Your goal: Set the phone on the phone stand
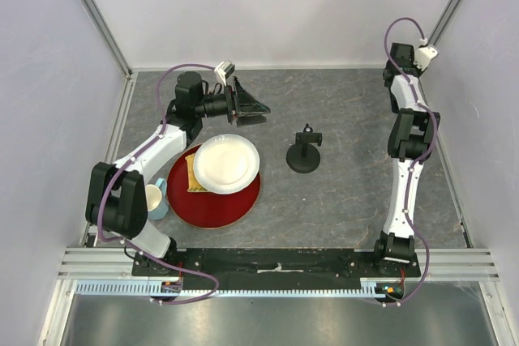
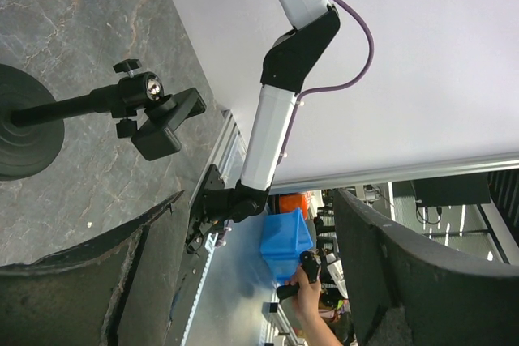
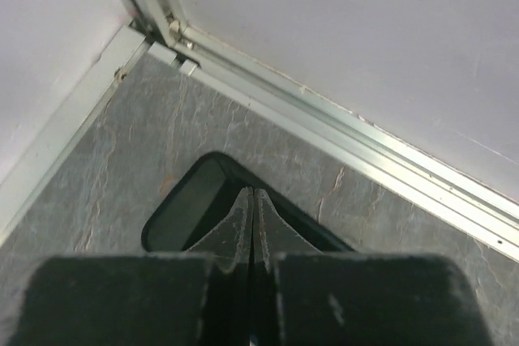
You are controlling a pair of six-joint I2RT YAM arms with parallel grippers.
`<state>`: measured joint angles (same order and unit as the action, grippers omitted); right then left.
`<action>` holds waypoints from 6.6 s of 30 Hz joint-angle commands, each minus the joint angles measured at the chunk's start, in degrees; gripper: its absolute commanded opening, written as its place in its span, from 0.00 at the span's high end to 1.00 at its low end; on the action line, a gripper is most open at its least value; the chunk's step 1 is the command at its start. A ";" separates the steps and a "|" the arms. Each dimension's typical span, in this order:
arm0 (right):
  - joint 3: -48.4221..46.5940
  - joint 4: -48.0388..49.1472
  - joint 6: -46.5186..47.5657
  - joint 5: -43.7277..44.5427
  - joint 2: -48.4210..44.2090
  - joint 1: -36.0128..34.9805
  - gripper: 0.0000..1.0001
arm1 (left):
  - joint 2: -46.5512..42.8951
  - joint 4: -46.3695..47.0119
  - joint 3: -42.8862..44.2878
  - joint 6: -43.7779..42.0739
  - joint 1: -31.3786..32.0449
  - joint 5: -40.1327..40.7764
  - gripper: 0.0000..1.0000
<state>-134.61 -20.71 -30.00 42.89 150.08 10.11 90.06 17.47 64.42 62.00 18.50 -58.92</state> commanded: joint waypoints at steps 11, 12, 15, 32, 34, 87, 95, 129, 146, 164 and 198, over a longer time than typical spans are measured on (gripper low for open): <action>3.55 4.62 11.89 -2.37 -3.56 -1.94 0.53 | -2.17 3.27 -0.09 2.87 0.22 -1.82 0.23; 4.00 4.63 11.89 -3.68 -4.00 -1.67 0.52 | -2.08 3.18 -0.09 2.87 0.22 -1.82 0.23; 7.33 6.47 11.11 -8.85 -6.28 -0.36 0.44 | -2.08 3.27 -0.09 2.78 0.31 -1.82 0.23; 15.86 10.95 9.43 -24.08 -11.83 0.26 0.22 | -1.64 3.36 -0.09 2.78 0.66 -1.82 0.23; 15.34 9.56 9.61 -26.80 -11.92 0.26 0.18 | -1.82 3.36 -0.09 2.78 0.66 -1.90 0.23; 39.24 18.06 -5.07 -47.99 -24.83 -6.41 0.19 | -2.61 3.44 0.09 2.95 0.75 -2.17 0.23; 42.06 25.80 0.97 -40.53 -29.50 -7.30 0.13 | -2.96 3.53 0.09 3.04 0.75 -2.26 0.23; 23.07 15.17 4.34 -47.28 -10.68 2.90 0.09 | -1.91 4.06 -0.26 3.22 1.63 -2.26 0.23; 39.84 14.64 5.65 -54.92 -21.67 2.90 0.09 | -1.82 4.06 -0.26 3.22 1.80 -2.34 0.23; 36.11 7.56 15.23 -44.49 -21.08 -3.34 0.02 | -0.94 4.15 0.09 3.31 2.59 -3.05 0.23; 5.75 -16.46 19.62 -24.97 0.39 -8.00 0.12 | -0.85 4.50 -0.18 3.66 2.59 -2.87 0.23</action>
<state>-129.64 -31.68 -11.14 13.28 147.11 2.00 89.54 19.88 64.27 63.90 20.88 -60.20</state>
